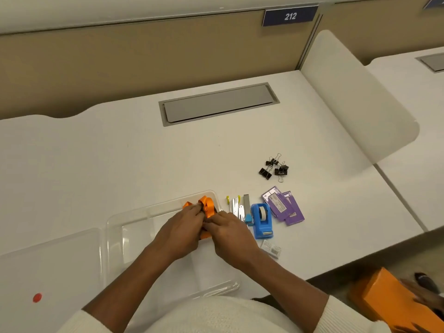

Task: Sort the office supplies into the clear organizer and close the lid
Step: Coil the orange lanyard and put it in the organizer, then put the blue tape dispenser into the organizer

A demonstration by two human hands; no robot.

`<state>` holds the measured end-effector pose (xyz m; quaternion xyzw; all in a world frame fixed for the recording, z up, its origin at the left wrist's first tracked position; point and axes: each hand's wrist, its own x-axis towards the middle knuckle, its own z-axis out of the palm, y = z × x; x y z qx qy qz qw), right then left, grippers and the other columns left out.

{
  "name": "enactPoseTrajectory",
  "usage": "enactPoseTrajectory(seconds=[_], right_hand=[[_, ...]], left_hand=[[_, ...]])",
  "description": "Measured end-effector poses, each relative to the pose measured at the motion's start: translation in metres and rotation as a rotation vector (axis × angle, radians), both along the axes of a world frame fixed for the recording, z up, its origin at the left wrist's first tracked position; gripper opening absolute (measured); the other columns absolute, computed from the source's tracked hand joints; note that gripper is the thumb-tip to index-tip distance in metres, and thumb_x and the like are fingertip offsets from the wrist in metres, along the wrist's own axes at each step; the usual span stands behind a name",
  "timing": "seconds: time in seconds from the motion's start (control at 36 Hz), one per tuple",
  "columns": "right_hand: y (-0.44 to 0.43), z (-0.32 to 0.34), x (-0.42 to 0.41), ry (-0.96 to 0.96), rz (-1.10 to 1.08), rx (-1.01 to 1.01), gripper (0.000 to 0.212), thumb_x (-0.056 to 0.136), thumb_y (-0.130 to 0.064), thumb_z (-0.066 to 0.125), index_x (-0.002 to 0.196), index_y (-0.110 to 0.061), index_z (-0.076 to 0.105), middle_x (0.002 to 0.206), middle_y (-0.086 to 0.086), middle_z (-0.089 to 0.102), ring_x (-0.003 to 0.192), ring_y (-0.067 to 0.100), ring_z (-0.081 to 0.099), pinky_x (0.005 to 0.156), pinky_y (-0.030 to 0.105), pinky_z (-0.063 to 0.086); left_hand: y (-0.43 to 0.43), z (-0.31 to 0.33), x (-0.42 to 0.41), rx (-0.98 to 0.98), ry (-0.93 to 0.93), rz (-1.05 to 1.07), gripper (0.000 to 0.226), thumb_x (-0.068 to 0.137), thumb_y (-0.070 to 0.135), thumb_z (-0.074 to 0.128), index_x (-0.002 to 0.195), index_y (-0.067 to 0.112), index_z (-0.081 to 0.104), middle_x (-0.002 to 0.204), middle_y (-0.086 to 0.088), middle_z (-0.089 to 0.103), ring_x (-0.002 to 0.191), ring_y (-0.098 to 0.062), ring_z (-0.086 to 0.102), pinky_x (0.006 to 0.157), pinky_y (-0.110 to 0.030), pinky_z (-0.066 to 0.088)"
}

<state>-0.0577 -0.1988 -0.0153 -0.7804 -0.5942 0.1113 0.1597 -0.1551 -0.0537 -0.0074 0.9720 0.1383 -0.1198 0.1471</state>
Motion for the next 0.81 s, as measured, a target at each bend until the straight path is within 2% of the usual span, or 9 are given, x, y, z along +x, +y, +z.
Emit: enactPoseTrajectory(seconds=[0.08,0.14,0.19,0.25,0.36,0.47,0.64,0.72,0.81], right_hand=[[-0.014,0.013,0.007,0.038,-0.170,0.100,0.018,0.091,-0.015,0.074,0.108,-0.017,0.076,0.102,0.002,0.074,0.093,0.021,0.064,0.077,0.039,0.059],[-0.027,0.020,0.016,0.081,-0.309,0.166,0.016,0.089,-0.014,0.077,0.104,-0.016,0.077,0.101,0.002,0.074,0.093,0.020,0.067,0.074,0.036,0.061],[-0.041,0.023,0.029,0.127,-0.443,0.192,0.014,0.091,-0.015,0.075,0.105,-0.017,0.077,0.104,0.000,0.074,0.094,0.016,0.067,0.073,0.032,0.061],[-0.056,0.023,0.042,0.150,-0.551,0.190,0.011,0.094,-0.017,0.071,0.105,-0.018,0.076,0.105,-0.001,0.072,0.092,0.014,0.066,0.070,0.032,0.061],[-0.080,0.019,0.063,0.171,-0.724,0.123,0.016,0.095,-0.026,0.071,0.111,-0.022,0.072,0.112,-0.001,0.072,0.096,0.017,0.069,0.072,0.037,0.063],[-0.091,0.008,0.068,0.190,-0.822,-0.016,0.042,0.091,-0.042,0.073,0.128,-0.025,0.062,0.127,-0.003,0.068,0.110,0.016,0.065,0.085,0.037,0.061],[-0.089,-0.011,0.056,0.228,-0.847,-0.124,0.079,0.080,-0.064,0.075,0.141,-0.024,0.045,0.134,-0.002,0.062,0.114,0.017,0.063,0.089,0.034,0.058],[-0.086,-0.020,0.048,0.232,-0.867,-0.140,0.079,0.081,-0.062,0.075,0.143,-0.022,0.045,0.137,0.001,0.060,0.115,0.017,0.061,0.089,0.026,0.052],[-0.084,-0.024,0.044,0.265,-0.906,-0.119,0.075,0.083,-0.057,0.076,0.142,-0.021,0.047,0.137,0.001,0.058,0.116,0.016,0.060,0.093,0.022,0.047]], left_hand=[[-0.006,0.009,0.005,0.090,0.017,0.054,0.019,0.099,0.025,0.058,0.117,0.022,0.060,0.120,0.002,0.063,0.108,-0.020,0.057,0.081,-0.032,0.052],[-0.012,0.021,0.010,0.182,0.033,0.100,0.016,0.098,0.029,0.060,0.113,0.022,0.062,0.111,0.002,0.068,0.099,-0.021,0.062,0.070,-0.034,0.050],[-0.019,0.033,0.016,0.236,0.036,0.089,0.014,0.091,0.031,0.070,0.098,0.020,0.067,0.093,0.001,0.072,0.081,-0.023,0.067,0.055,-0.032,0.040],[-0.025,0.038,0.022,0.258,-0.040,0.096,0.014,0.085,0.029,0.076,0.083,0.018,0.067,0.079,0.000,0.070,0.071,-0.025,0.068,0.051,-0.030,0.032],[-0.037,0.035,0.038,0.173,-0.164,0.079,0.019,0.099,0.038,0.059,0.101,0.021,0.069,0.098,0.005,0.070,0.098,-0.021,0.065,0.061,-0.033,0.040],[-0.045,0.029,0.057,0.104,-0.192,0.041,0.022,0.101,0.038,0.057,0.111,0.022,0.068,0.108,0.005,0.069,0.105,-0.017,0.060,0.067,-0.031,0.044],[-0.053,0.012,0.091,0.042,-0.179,-0.057,0.034,0.098,0.040,0.065,0.126,0.021,0.064,0.125,0.003,0.064,0.116,-0.016,0.054,0.076,-0.030,0.052],[-0.055,0.001,0.105,-0.041,-0.157,-0.125,0.051,0.092,0.032,0.075,0.138,0.020,0.056,0.139,0.000,0.059,0.125,-0.018,0.052,0.088,-0.033,0.055],[-0.056,-0.011,0.116,-0.071,-0.111,-0.249,0.063,0.088,0.017,0.079,0.144,0.021,0.051,0.145,-0.002,0.057,0.127,-0.021,0.052,0.091,-0.034,0.055]])
